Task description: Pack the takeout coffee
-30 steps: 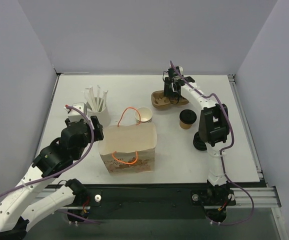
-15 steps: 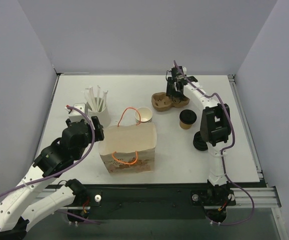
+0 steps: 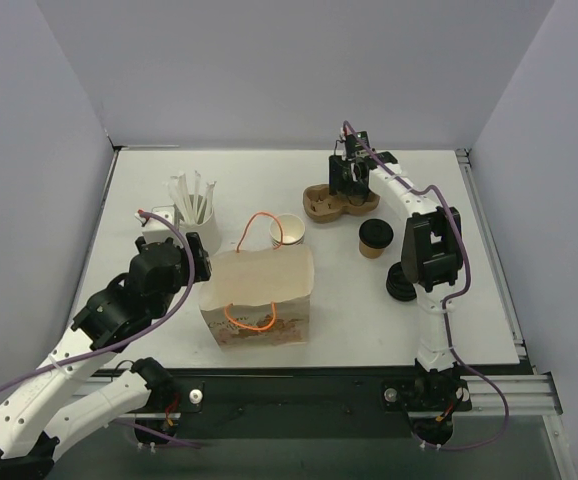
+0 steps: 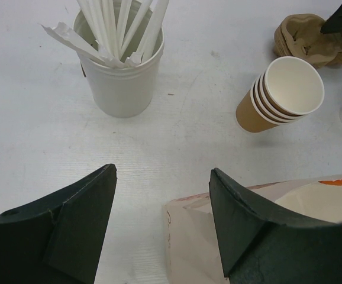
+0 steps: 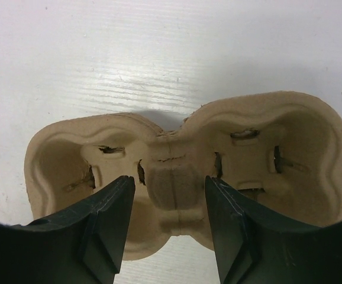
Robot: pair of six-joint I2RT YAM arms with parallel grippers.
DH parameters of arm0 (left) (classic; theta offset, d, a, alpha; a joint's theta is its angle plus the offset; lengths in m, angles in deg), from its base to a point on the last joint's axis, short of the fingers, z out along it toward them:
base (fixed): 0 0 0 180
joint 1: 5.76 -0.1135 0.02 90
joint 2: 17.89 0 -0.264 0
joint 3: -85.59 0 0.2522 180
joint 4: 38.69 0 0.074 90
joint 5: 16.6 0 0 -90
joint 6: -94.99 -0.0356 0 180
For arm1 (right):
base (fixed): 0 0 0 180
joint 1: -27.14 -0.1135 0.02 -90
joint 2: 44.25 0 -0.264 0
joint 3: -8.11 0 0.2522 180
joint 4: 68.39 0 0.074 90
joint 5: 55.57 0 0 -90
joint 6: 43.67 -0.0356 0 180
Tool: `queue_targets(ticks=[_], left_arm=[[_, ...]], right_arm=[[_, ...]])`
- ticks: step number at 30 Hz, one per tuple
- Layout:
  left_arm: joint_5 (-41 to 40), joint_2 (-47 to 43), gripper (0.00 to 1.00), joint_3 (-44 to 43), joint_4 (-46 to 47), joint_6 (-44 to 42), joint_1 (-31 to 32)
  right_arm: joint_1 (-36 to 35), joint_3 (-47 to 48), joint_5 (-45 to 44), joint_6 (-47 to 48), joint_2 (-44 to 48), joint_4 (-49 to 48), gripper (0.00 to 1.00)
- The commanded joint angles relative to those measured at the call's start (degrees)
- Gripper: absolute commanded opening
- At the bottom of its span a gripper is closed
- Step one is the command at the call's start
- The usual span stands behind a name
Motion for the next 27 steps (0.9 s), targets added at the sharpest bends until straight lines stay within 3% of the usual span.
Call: queue_targets(ticks=[1, 27], left_arm=[[0.1, -0.6, 0.74, 0.0, 2.2, -1.0, -0.2], [0.0, -1.4, 0.74, 0.7, 2.6, -1.4, -0.2]], right_arm=[[0.3, 0.2, 1.2, 0.7, 2.6, -0.1, 0.52], [-2.1, 5.1, -5.8, 0.2, 0.3, 5.1, 0.51]])
